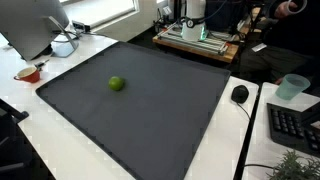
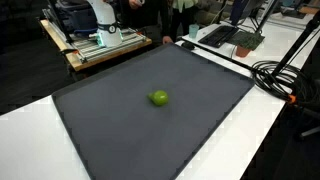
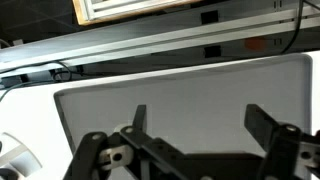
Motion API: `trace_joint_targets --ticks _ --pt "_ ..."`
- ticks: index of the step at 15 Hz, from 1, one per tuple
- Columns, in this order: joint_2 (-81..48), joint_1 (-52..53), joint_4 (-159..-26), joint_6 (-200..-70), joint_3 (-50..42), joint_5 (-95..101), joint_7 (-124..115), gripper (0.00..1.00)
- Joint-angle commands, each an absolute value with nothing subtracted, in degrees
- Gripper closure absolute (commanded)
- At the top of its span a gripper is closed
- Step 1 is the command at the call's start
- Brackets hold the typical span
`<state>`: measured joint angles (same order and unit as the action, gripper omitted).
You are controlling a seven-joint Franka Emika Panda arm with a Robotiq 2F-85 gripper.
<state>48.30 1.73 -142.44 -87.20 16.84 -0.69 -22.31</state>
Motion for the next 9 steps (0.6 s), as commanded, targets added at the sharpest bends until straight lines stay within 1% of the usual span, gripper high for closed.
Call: trace_joint_targets --ticks 1,6,9 --pt "48.1 2.2 -142.3 -87.1 16.5 -0.4 -22.6 0.00" --pt "47.2 0.9 -148.8 -106.7 14.0 4.0 -20.0 0.00" --pt "44.4 -0.2 -152.4 -116.1 11.0 4.5 -18.1 0.00"
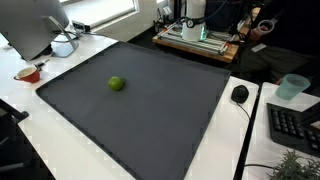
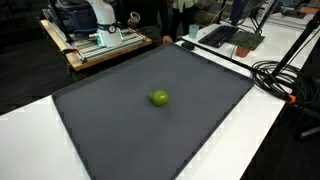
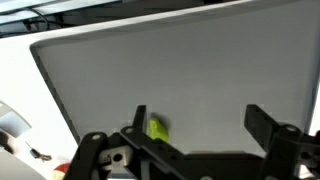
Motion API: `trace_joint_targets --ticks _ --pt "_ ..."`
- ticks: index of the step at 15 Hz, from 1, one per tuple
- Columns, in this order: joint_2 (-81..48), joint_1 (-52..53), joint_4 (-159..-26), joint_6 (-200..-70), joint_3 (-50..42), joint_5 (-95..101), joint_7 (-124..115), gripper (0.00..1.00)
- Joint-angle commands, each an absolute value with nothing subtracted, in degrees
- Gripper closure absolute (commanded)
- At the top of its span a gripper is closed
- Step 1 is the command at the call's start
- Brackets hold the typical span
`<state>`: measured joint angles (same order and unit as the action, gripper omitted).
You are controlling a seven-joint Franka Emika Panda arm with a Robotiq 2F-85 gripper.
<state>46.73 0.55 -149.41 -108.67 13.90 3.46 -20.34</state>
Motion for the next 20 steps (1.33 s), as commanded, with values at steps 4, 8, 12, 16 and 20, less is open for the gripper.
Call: trace_joint_targets --ticks 4,8,12,16,20 --pt "43.0 -0.8 -153.2 -116.9 10.0 3.9 -18.4 0.00" --pt "43.0 -0.5 -152.7 -116.8 10.4 3.9 -18.4 0.00" --pt "44.4 0.2 -160.6 -132.5 7.1 2.7 -15.2 0.00" --pt "34.1 -1.1 -160.0 -150.3 1.4 2.5 -7.6 0.00" --pt "22.3 0.7 -159.9 -164.3 -5.3 1.0 2.1 0.00"
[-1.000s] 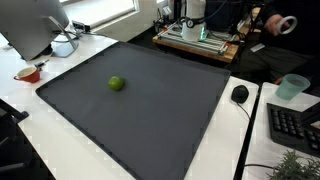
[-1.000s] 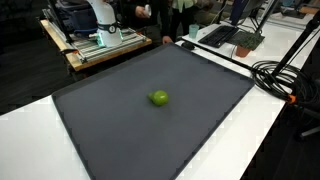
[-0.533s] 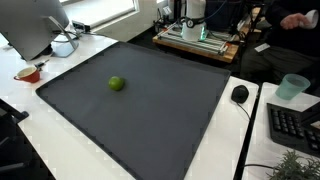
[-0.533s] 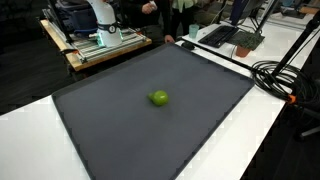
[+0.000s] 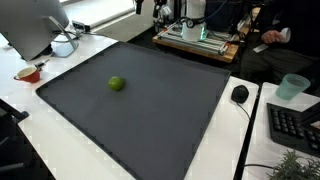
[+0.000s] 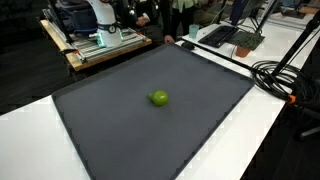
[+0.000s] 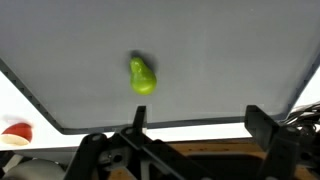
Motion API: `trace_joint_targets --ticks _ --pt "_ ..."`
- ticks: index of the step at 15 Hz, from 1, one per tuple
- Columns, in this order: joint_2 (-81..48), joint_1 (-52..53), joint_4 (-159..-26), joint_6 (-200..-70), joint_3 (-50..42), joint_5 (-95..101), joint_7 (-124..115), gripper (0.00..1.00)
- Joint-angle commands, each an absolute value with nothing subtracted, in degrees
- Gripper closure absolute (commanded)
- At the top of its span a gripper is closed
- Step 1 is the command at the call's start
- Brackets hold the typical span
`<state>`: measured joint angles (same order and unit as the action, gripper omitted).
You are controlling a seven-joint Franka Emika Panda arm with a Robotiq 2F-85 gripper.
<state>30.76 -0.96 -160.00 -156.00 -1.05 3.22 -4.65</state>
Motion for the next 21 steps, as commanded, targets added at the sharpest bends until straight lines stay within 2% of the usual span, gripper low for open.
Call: trace_joint_targets --ticks 1,5,6,11,16,19,20,21 --pt "19.5 1.2 -159.9 -166.5 -6.9 0.4 4.5 0.00" --pt "9.5 6.6 -159.9 -173.4 -13.8 -5.3 12.2 0.00" --pt "13.3 2.0 -159.8 -170.4 -9.3 -2.1 8.9 0.00" --pt "11.4 1.9 -158.8 -171.0 -8.9 -2.5 9.2 0.00" --pt "3.6 7.9 -158.8 -186.1 -13.9 -6.8 12.6 0.00" --pt "0.4 12.4 -158.8 -189.9 -15.6 -6.2 10.9 0.00" --pt "-0.1 13.1 -158.7 -190.1 -15.4 -3.9 9.8 0.00" --pt "-0.5 6.8 -158.7 -189.8 -8.6 -1.6 8.8 0.00"
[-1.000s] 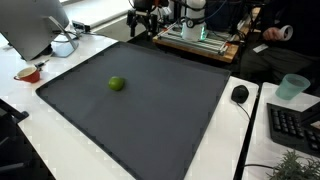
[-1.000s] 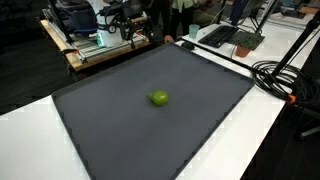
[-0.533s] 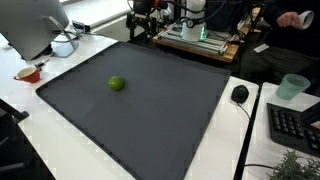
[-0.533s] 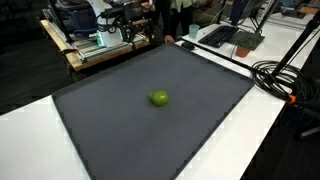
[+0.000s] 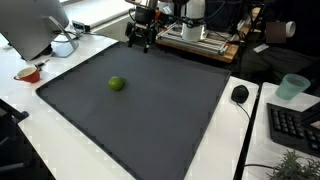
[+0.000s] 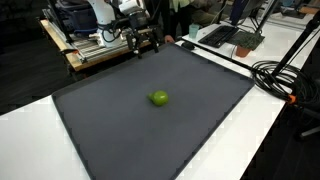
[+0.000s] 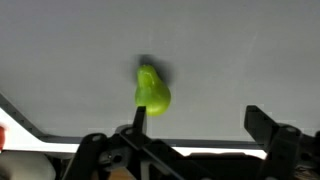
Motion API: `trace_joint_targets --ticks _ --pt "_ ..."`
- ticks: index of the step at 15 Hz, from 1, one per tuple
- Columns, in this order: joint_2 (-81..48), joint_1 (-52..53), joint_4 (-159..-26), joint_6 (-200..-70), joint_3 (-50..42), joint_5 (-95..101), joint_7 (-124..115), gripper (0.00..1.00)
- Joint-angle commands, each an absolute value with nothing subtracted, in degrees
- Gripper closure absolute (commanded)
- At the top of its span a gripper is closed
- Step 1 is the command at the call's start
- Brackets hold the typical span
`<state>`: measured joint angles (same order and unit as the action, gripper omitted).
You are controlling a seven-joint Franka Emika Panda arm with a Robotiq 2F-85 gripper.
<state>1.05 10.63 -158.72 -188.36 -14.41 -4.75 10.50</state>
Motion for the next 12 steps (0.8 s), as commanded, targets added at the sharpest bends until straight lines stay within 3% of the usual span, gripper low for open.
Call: trace_joint_targets --ticks 1,7,8,12 --pt "-1.7 6.8 -158.7 -190.5 -8.1 -1.1 9.0 0.00" --pt "-12.2 -5.3 -158.7 -197.6 -4.3 9.0 4.6 0.00" --pt "-8.6 -0.5 -158.7 -194.0 -5.9 4.3 8.0 0.00" --pt "-12.5 -4.8 -158.5 -196.9 -4.9 7.0 6.8 0.00"
